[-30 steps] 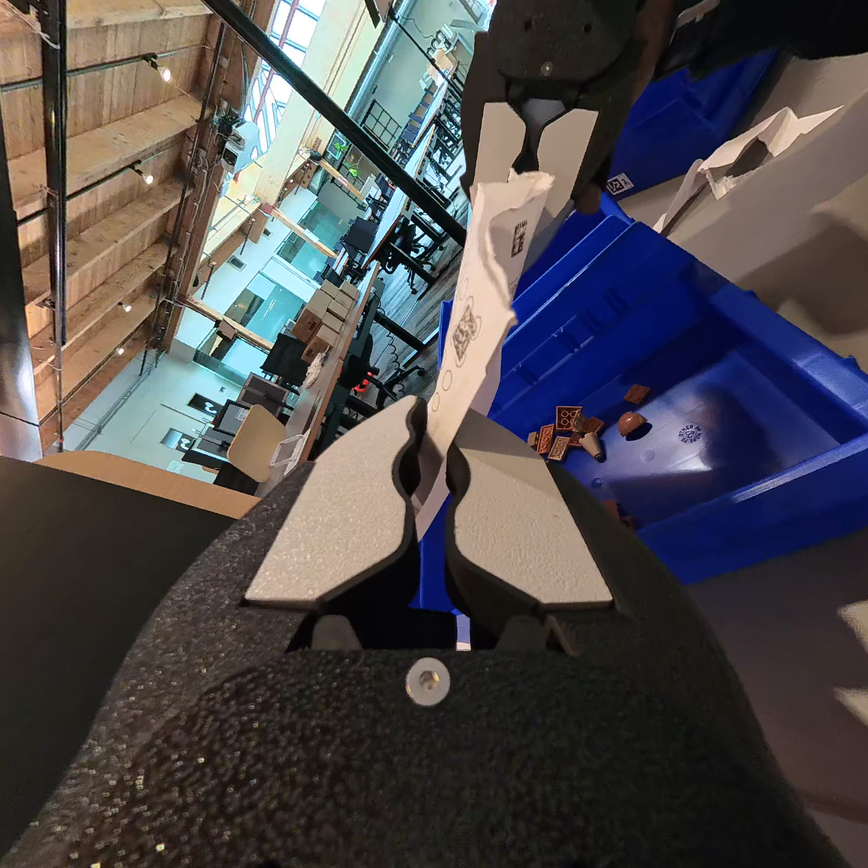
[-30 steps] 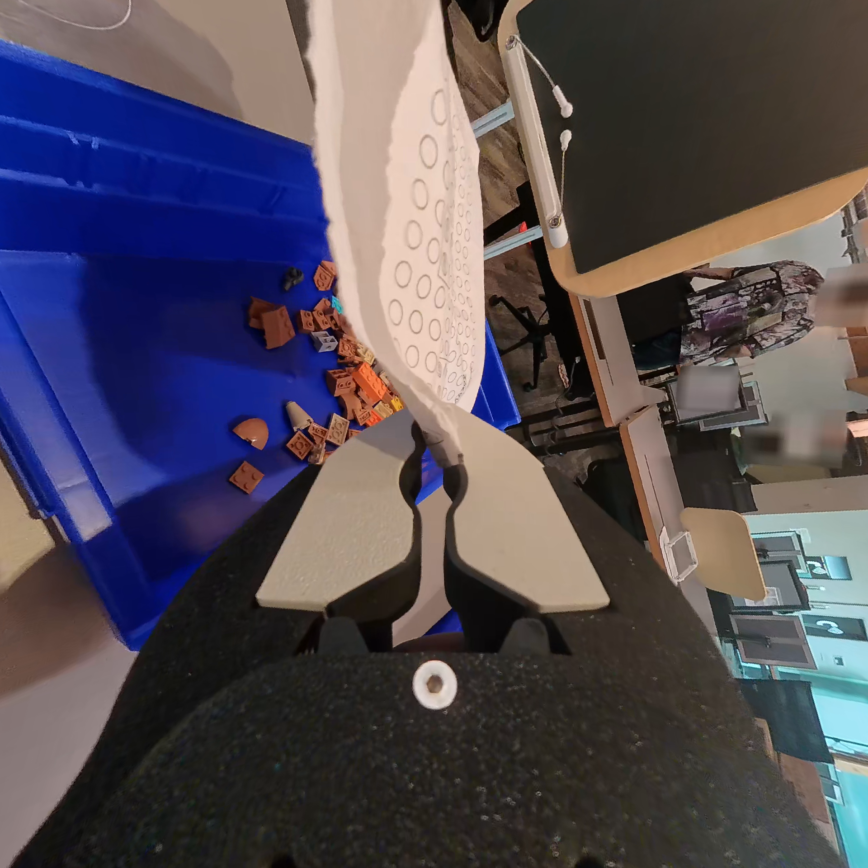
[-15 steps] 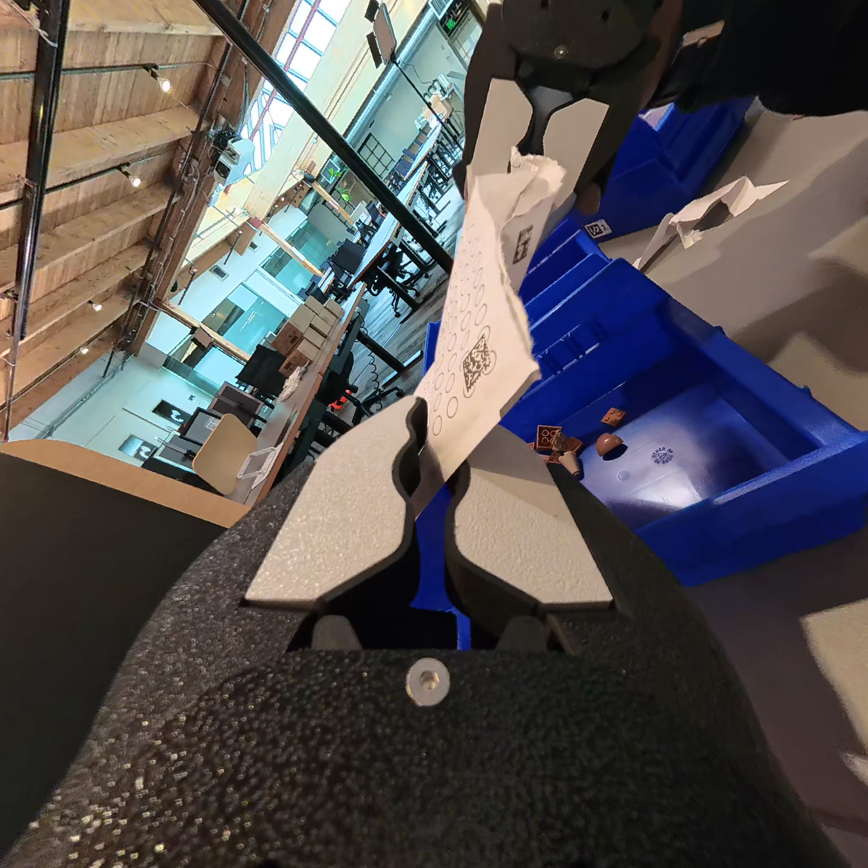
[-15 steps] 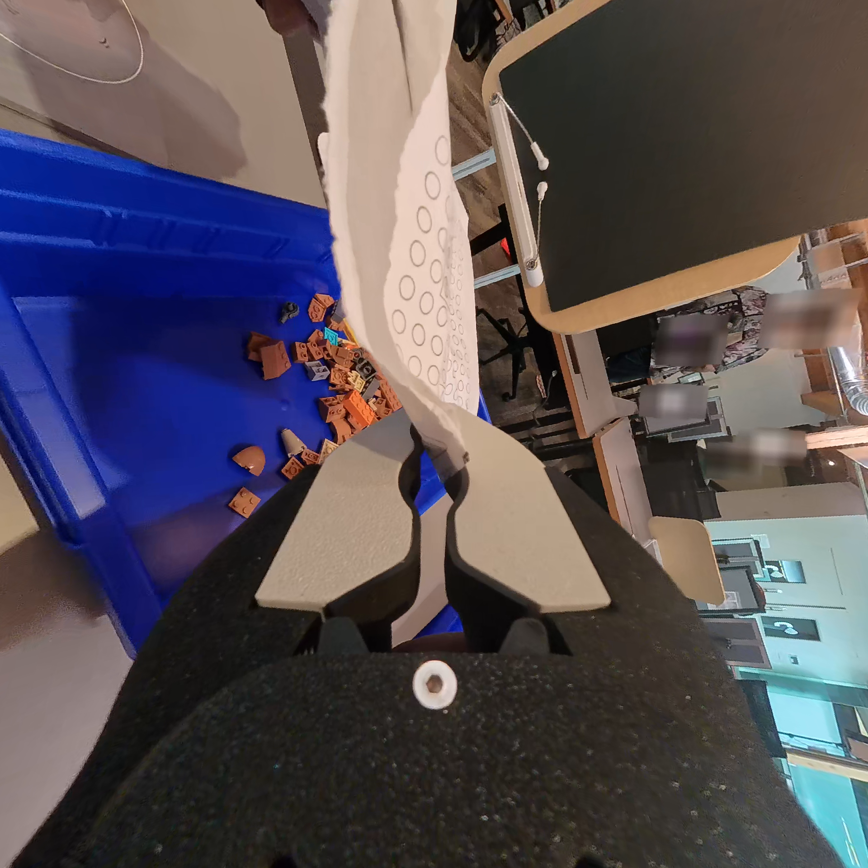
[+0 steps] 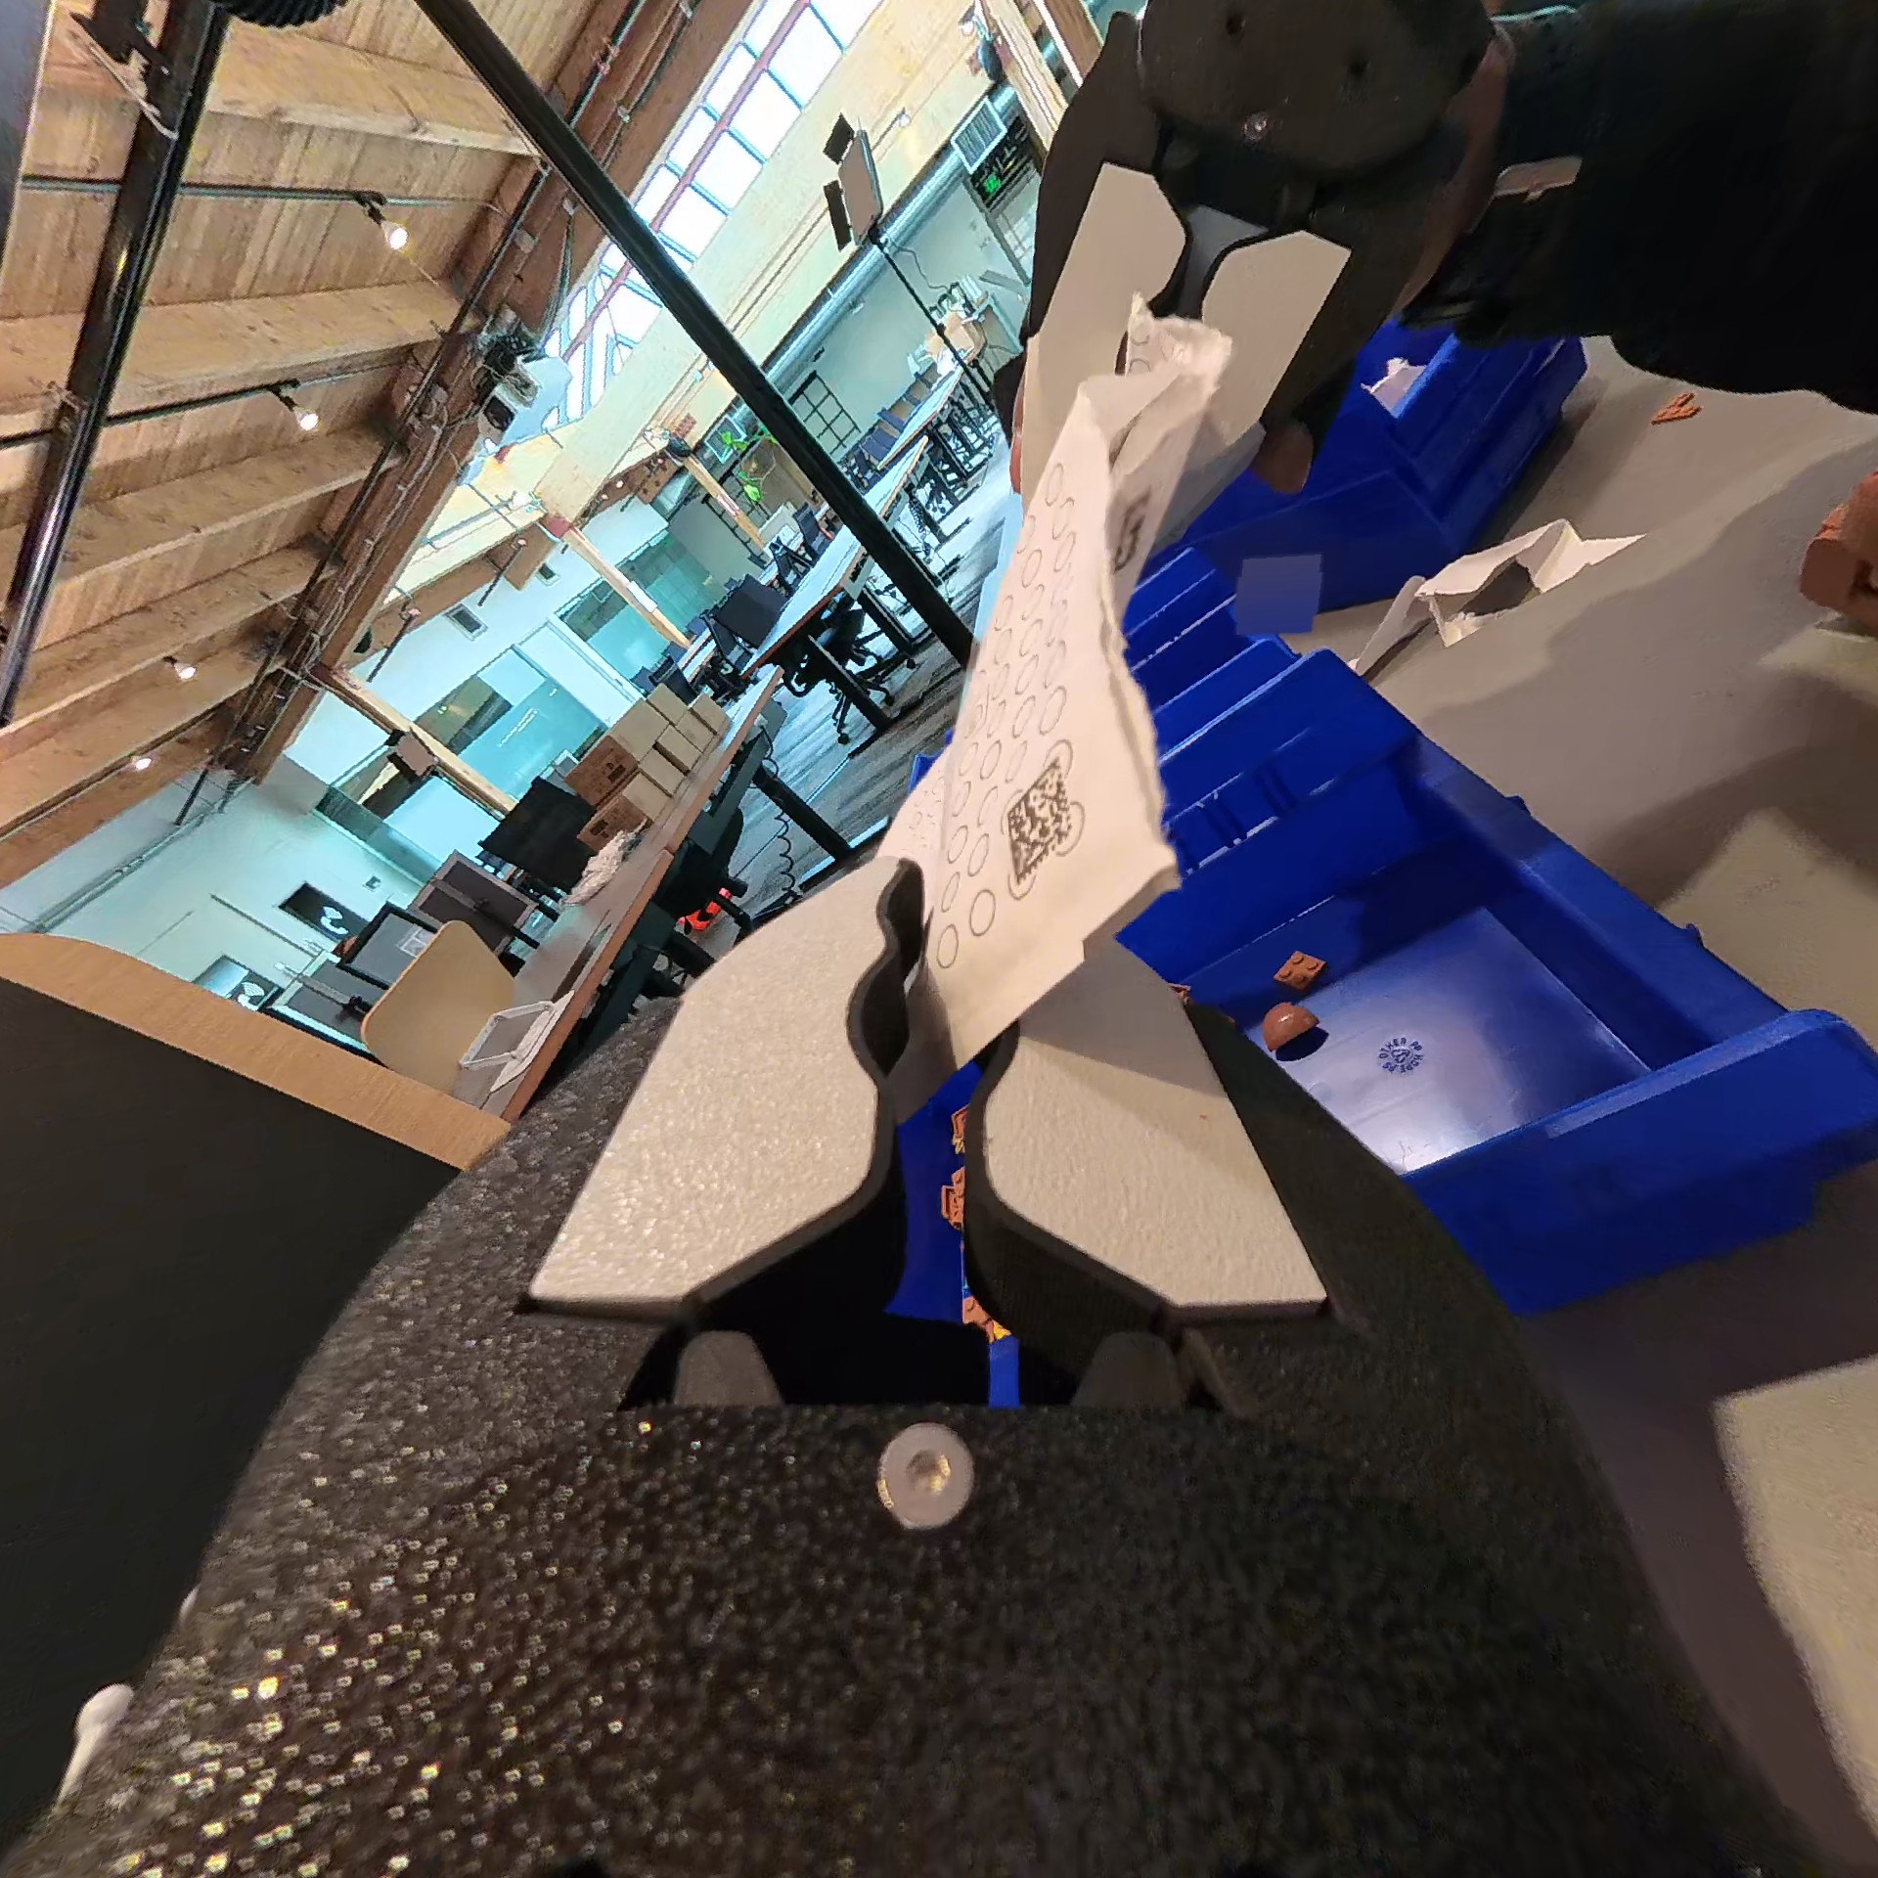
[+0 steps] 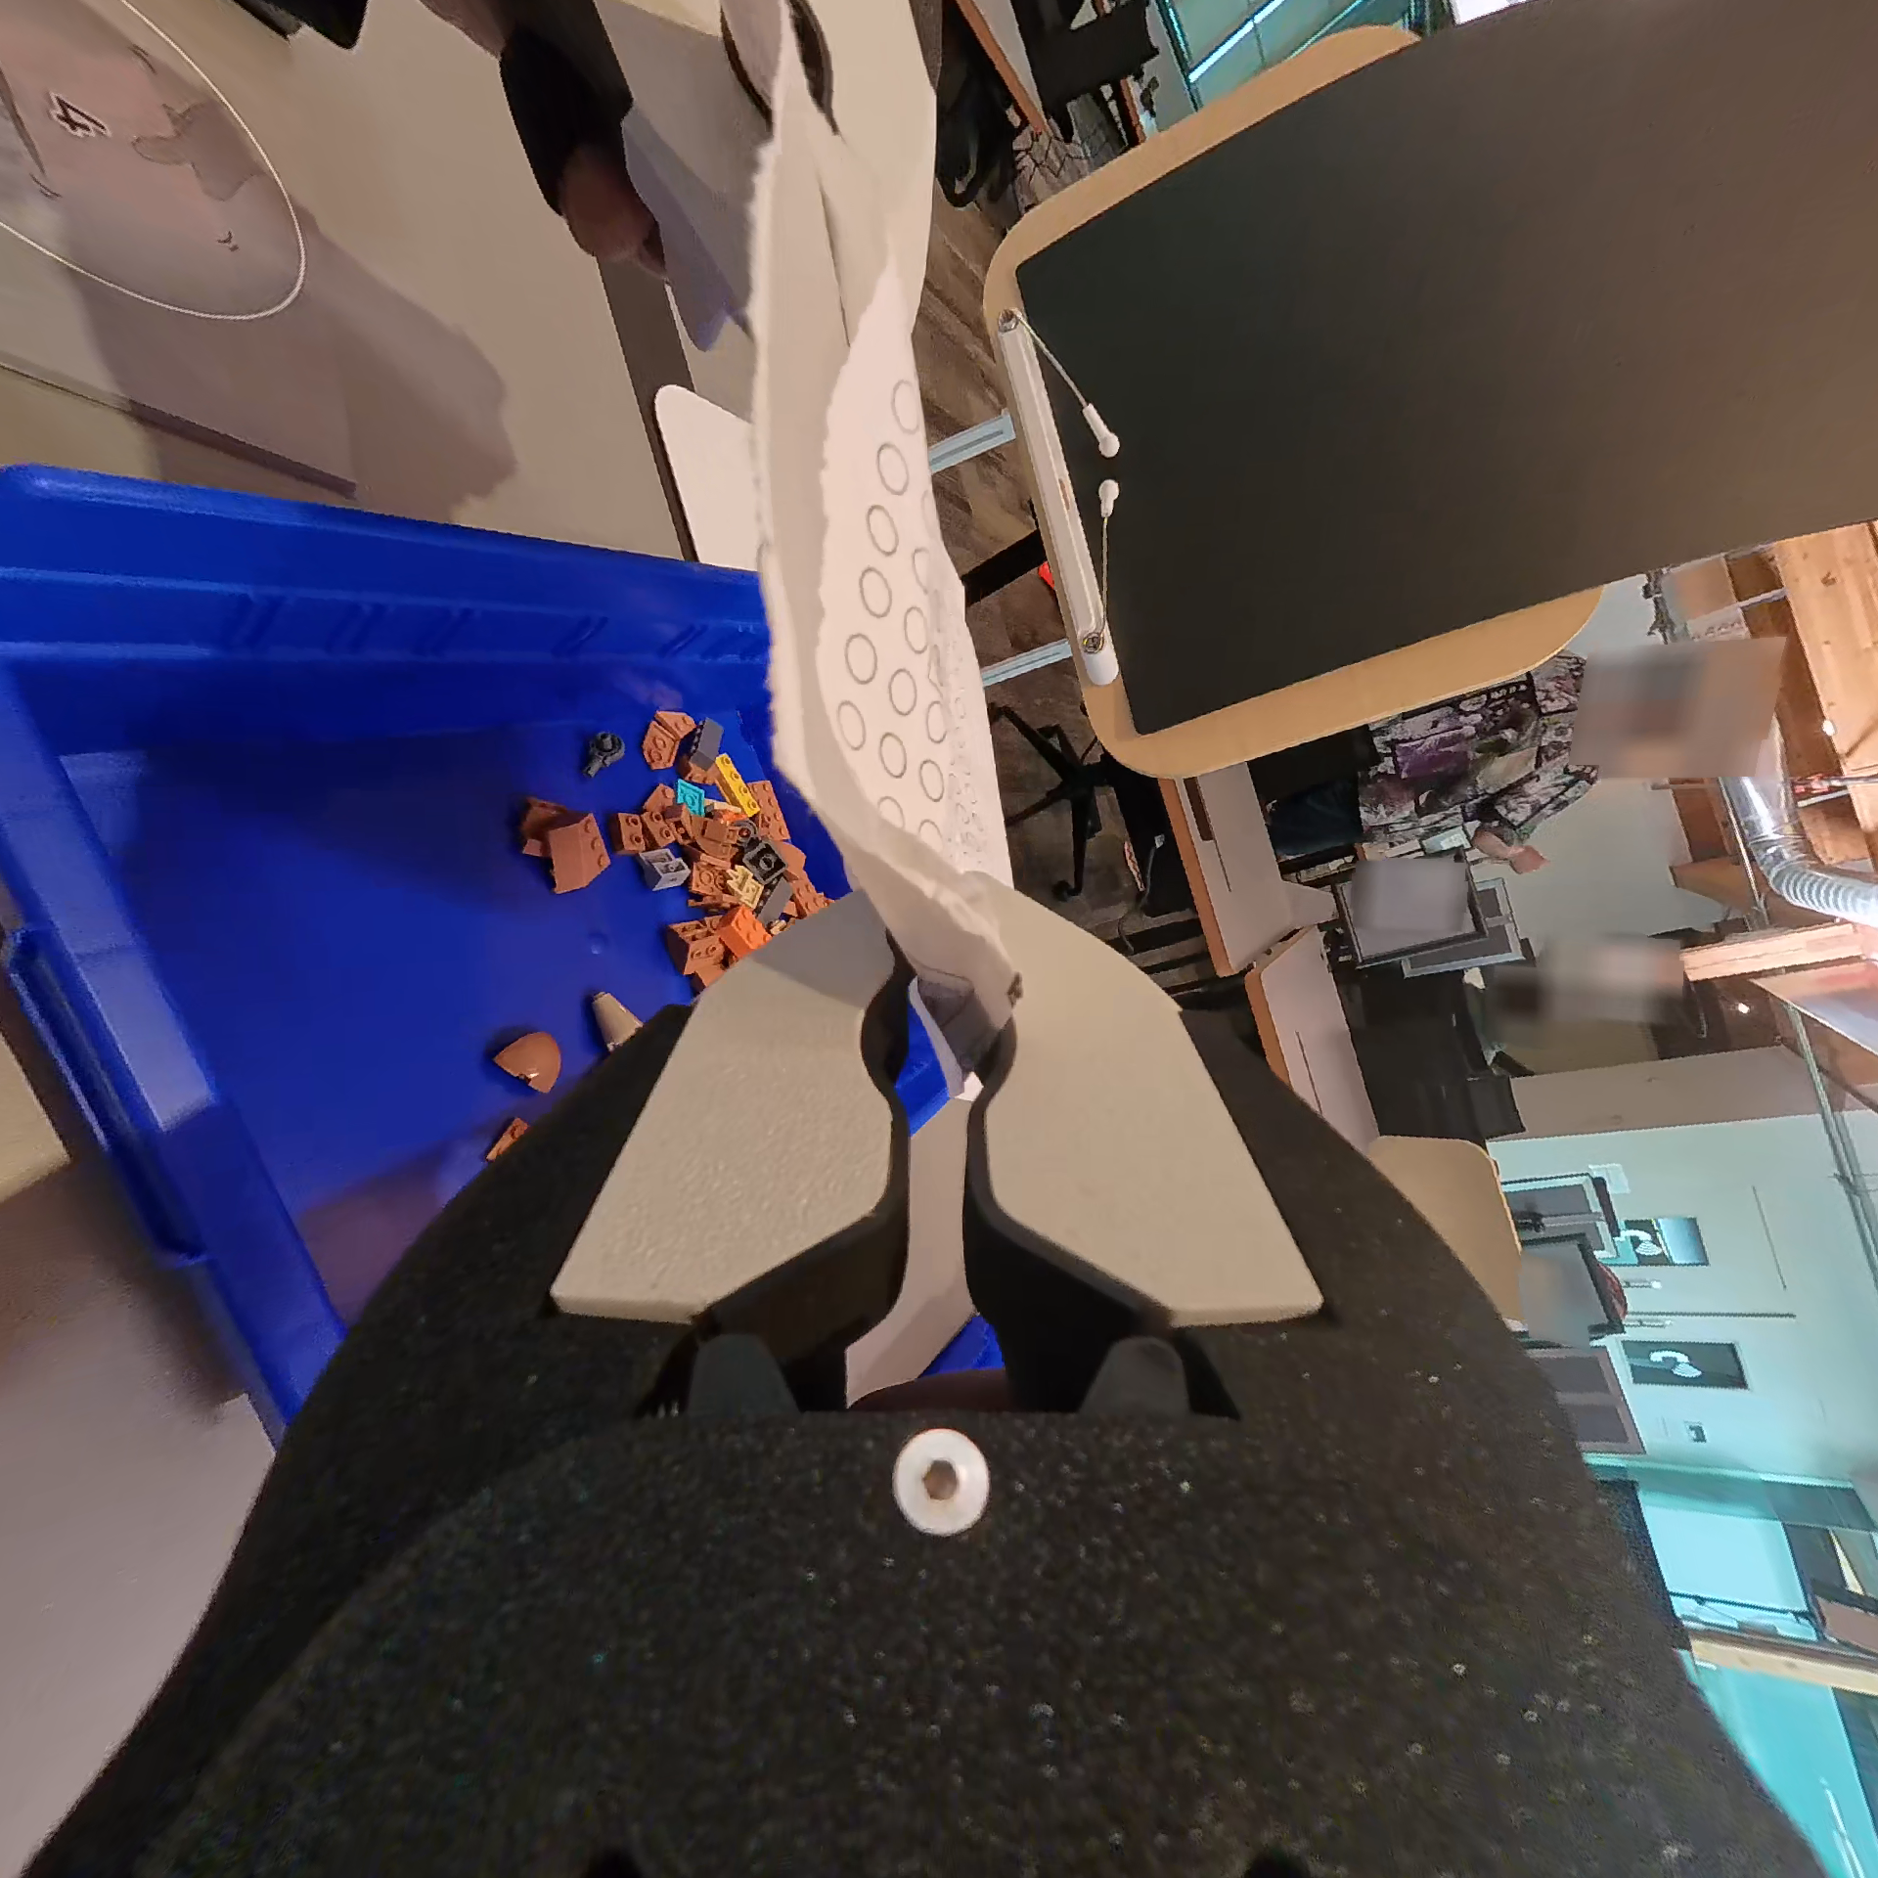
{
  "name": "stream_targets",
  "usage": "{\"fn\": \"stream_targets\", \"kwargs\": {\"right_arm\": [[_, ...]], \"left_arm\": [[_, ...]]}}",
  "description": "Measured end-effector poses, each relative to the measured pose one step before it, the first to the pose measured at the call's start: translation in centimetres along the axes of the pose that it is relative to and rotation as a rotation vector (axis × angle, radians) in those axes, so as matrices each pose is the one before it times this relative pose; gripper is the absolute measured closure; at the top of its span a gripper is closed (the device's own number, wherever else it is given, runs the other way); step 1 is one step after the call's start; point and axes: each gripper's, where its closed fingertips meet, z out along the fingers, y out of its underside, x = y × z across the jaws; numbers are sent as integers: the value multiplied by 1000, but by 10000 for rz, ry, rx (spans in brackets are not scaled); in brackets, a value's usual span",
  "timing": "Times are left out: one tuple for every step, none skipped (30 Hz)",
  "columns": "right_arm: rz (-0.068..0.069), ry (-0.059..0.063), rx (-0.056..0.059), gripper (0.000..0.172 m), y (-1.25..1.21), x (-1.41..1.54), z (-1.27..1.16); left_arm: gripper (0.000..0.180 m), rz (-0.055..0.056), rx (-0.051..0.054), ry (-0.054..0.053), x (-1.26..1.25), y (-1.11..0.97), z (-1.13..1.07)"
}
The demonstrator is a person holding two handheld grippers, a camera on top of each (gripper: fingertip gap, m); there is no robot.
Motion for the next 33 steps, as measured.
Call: {"fn": "stream_targets", "kwargs": {"right_arm": [[64, -22, 47, 167, -31, 4, -8], [91, -37, 78, 167, -80, -13, -16], [123, -79, 98, 165, -100, -70, -23], [140, -100, 66, 164, -52, -102, 16], [142, -89, 16, 162, 52, -102, 61], [150, -120, -14, 159, 147, -153, 107], [147, -157, -37, 156, 201, -209, 160], [111, -147, -72, 155, 263, -211, 179], [61, -112, -95, 154, 288, -177, 200], [32, -89, -88, 154, 278, -159, 215], [27, -88, -64, 154, 203, -173, 207], [28, -72, -41, 154, 139, -150, 199], [20, -53, -32, 155, 108, -113, 191], [10, -47, -34, 154, 83, -125, 158], [5, -44, -40, 154, 73, -101, 132], [4, -26, -44, 154, 83, -73, 106], [3, -11, -45, 154, 73, -49, 79], [-3, -9, -47, 154, 94, -46, 48], [-4, -3, -46, 154, 81, -23, 39], [2, -5, -41, 154, 93, -30, 21], [4, -13, -44, 154, 82, -39, 17], [2, -20, -52, 154, 105, -43, 23], [8, -20, -55, 154, 95, -46, 18], [16, -34, -54, 154, 104, -79, 37], [22, -50, -57, 154, 98, -104, 45], [17, -52, -64, 154, 106, -134, 59], [3, -56, -66, 154, 100, -134, 60], [-10, -71, -63, 153, 86, -162, 70], [-13, -74, -50, 153, 64, -161, 67], [-6, -70, -32, 153, 30, -129, 72], [8, -70, -19, 153, 29, -128, 78], [22, -86, -22, 153, 46, -136, 89], [26, -99, -45, 152, 97, -159, 102]], "left_arm": [[176, -16, 32, 13, -11, -97, -41], [178, -26, 13, -29, -107, -121, -70], [179, 2, -69, -47, -131, -71, -126], [179, 63, -160, -125, -256, -11, -202], [180, 69, -199, -200, -376, 13, -390], [180, 91, -197, -198, -361, 37, -592], [180, 131, -203, -224, -385, 144, -804], [180, 144, -284, -194, -358, 380, -1003], [180, 162, -363, -213, -393, 633, -1175], [180, 174, -403, -256, -490, 843, -1323], [180, 121, -429, -205, -453, 1023, -1436], [180, 94, -409, -218, -479, 1147, -1500], [180, 76, -351, -241, -496, 1199, -1478], [180, 108, -408, -63, -199, 1361, -1347], [180, 133, -428, 29, 27, 1489, -1120], [180, 119, -356, -4, 76, 1451, -863], [180, 81, -274, 14, 163, 1379, -585], [180, 76, -266, -14, 172, 1326, -273], [180, 161, -231, -83, 149, 1170, 18], [180, 222, -196, -5, 310, 977, 323], [180, 186, -173, 7, 346, 778, 573], [180, 169, -172, 30, 407, 604, 761], [180, 191, -205, 114, 567, 524, 857], [180, 168, -352, 145, 587, 638, 913], [177, 143, -559, 163, 562, 847, 905], [166, 168, -630, 223, 590, 915, 777], [160, 116, -584, 275, 605, 838, 583], [158, -28, -535, 334, 577, 773, 350], [156, -189, -393, 455, 638, 620, 142], [153, -292, -325, 451, 543, 562, 7], [148, -285, -367, 307, 292, 622, -48], [144, -201, -409, 225, 175, 653, -113], [139, -131, -373, 304, 337, 580, -131]]}}
